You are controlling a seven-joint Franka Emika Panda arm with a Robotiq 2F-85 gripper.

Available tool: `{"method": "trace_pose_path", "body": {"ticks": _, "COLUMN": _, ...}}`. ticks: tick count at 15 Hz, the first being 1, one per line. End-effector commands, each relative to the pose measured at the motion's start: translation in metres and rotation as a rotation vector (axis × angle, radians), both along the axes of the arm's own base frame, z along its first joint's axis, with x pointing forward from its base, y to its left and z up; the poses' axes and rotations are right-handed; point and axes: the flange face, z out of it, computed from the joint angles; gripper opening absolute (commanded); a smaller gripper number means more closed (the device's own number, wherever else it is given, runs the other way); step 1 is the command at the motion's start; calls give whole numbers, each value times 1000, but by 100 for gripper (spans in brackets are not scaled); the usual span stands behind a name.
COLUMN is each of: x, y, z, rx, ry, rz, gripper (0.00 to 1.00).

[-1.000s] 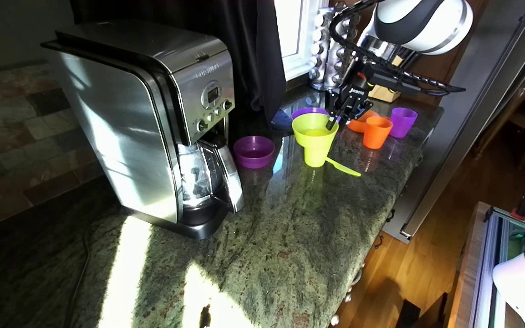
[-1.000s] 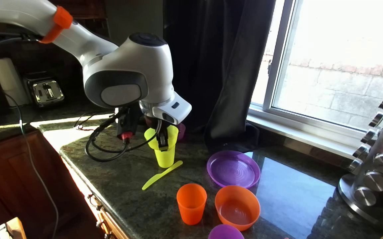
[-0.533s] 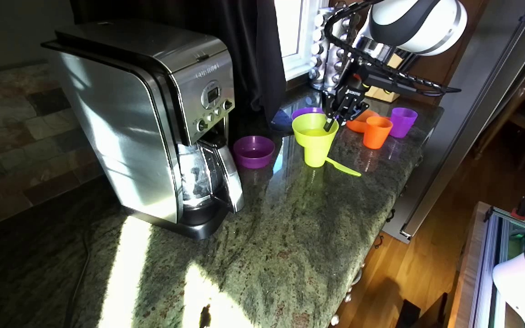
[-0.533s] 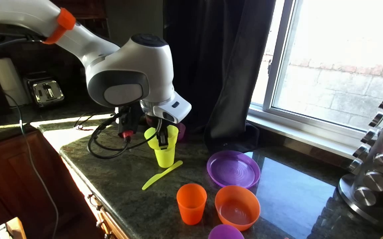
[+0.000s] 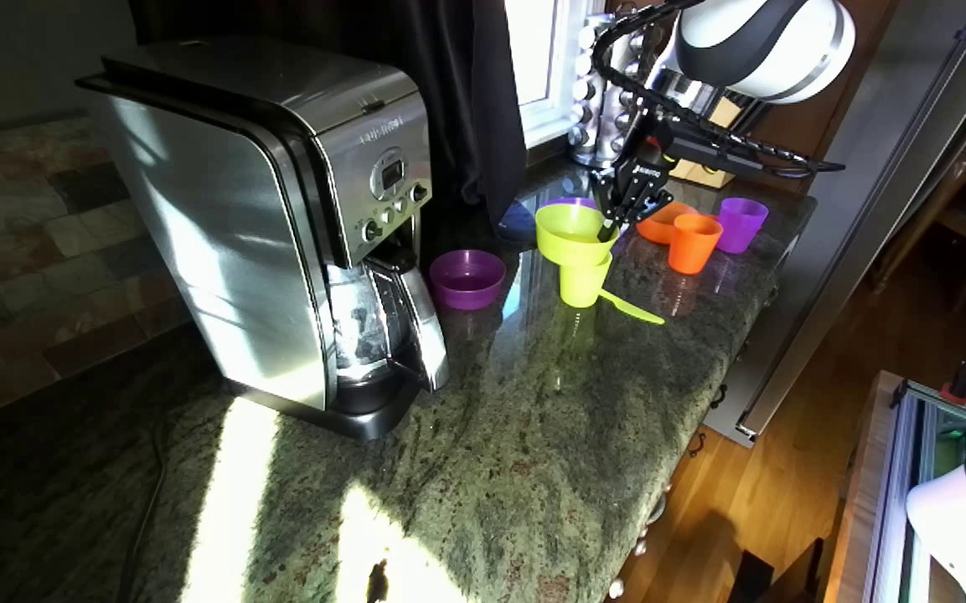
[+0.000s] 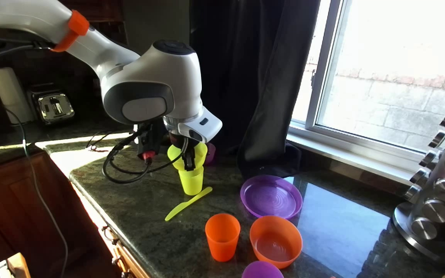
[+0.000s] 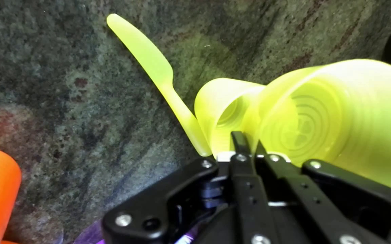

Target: Place the yellow bowl on the yellow cup. and then the yellow knife on the bowl

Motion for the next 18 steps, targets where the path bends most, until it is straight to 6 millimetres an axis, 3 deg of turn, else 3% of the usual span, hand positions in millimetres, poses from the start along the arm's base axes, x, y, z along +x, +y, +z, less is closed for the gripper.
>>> {"method": "trace_pose_path", "body": {"ticks": 1, "x": 0, "y": 2, "z": 1, "rx": 10, "ry": -13, "rz": -34, "gripper": 1}}
{"method": "trace_pose_path", "body": {"ticks": 18, "x": -23, "y": -32, "z": 7, "rx": 36, "ry": -5, "rz": -91, "gripper": 1}}
